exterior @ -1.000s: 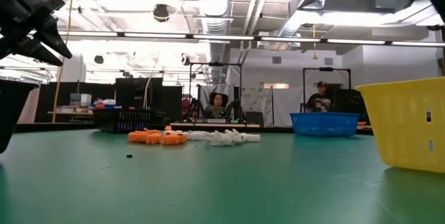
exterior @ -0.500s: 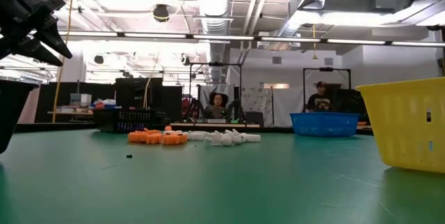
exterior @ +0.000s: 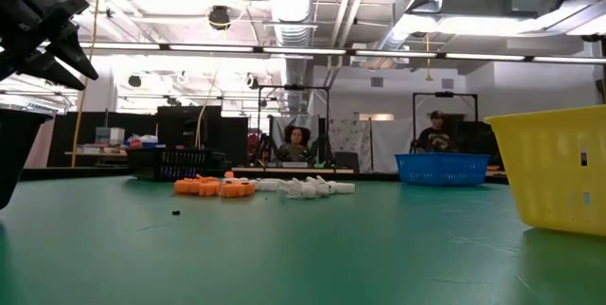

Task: Sort Halloween decoration
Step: Put the orange skeleton toy into the yellow basket

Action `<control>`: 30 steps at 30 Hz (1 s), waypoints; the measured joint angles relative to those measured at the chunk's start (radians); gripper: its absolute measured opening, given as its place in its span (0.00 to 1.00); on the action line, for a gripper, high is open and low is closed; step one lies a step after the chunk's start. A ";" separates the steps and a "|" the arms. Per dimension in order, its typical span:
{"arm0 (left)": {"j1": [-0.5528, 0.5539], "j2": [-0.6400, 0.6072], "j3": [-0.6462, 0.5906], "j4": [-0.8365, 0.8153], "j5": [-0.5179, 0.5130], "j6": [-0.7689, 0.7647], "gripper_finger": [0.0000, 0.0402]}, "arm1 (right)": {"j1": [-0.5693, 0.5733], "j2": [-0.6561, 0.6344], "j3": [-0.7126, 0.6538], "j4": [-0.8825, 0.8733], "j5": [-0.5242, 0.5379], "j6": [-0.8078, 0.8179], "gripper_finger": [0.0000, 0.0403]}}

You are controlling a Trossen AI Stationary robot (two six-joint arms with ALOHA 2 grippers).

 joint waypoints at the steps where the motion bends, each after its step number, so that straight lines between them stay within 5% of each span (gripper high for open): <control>1: 0.000 0.000 0.000 0.000 0.000 0.000 0.36 | 0.010 -0.001 -0.031 0.021 0.000 0.022 0.08; 7: 0.000 0.000 0.000 0.000 0.000 0.000 0.36 | 0.051 0.000 -0.195 0.182 -0.003 0.098 0.09; 13: 0.000 0.000 0.000 0.000 0.000 0.000 0.36 | 0.059 0.000 -0.292 0.243 -0.003 0.185 0.25; 24: 0.000 0.000 0.000 0.000 0.000 -0.001 0.36 | 0.042 0.000 -0.289 0.242 -0.004 0.126 0.56; 30: 0.000 0.000 0.000 0.000 0.000 -0.002 0.36 | -0.007 -0.092 -0.262 0.233 0.077 0.057 0.60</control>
